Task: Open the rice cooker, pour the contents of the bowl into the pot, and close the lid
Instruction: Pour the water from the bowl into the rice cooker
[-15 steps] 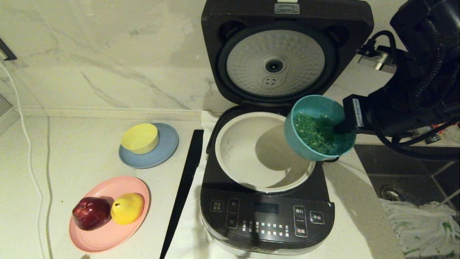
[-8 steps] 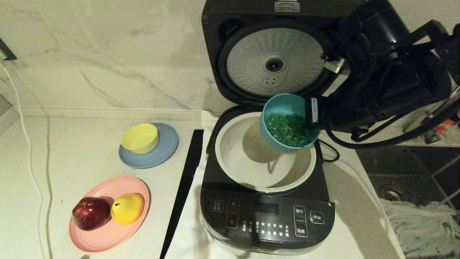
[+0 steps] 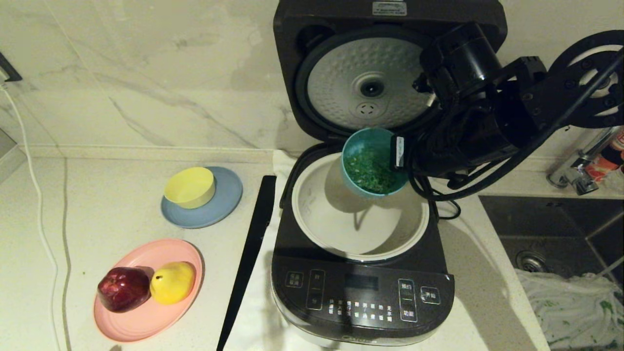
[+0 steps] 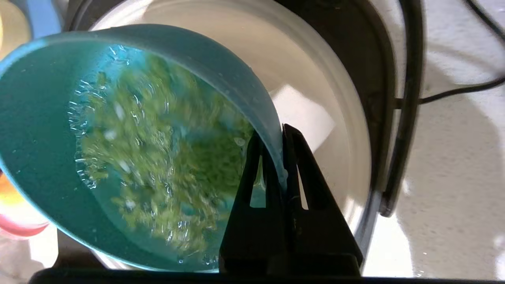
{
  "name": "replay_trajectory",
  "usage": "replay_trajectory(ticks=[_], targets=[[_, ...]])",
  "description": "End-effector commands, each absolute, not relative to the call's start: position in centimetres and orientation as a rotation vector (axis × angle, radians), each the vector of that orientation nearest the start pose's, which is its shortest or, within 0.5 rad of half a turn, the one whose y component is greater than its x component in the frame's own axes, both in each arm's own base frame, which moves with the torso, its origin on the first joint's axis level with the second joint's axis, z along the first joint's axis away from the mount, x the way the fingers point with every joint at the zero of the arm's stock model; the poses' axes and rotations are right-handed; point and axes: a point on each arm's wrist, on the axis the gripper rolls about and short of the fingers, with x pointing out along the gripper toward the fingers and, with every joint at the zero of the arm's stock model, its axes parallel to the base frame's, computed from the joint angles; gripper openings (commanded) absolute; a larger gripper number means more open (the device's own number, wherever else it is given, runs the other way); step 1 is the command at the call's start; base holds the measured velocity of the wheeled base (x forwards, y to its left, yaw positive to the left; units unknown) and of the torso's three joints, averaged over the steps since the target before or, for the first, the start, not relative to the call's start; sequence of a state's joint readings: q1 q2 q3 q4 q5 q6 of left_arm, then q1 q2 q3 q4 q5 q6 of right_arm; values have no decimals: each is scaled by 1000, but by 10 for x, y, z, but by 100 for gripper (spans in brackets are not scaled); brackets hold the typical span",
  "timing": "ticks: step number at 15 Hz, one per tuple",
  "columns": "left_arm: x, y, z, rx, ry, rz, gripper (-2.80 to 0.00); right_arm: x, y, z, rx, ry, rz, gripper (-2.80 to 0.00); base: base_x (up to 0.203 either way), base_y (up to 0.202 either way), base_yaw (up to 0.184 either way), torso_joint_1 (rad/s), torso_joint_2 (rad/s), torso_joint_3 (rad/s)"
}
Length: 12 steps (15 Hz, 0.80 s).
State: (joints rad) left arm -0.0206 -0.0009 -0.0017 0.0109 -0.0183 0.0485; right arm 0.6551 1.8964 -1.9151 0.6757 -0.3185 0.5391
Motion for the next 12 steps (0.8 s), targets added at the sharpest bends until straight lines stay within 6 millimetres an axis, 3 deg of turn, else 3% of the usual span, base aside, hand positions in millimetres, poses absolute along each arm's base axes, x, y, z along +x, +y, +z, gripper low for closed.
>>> replay_trajectory(ticks=[1, 6, 12], targets=[[-23, 0, 75, 49, 7, -39, -280, 274, 213, 297, 186, 640, 139, -280, 0, 0, 0, 0, 0, 0], [-23, 0, 75, 48, 7, -39, -280, 272, 227, 273, 186, 469, 101, -280, 0, 0, 0, 0, 0, 0], [-23, 0, 75, 48, 7, -40, -280, 262, 219, 261, 148, 118, 117, -280, 0, 0, 0, 0, 0, 0]])
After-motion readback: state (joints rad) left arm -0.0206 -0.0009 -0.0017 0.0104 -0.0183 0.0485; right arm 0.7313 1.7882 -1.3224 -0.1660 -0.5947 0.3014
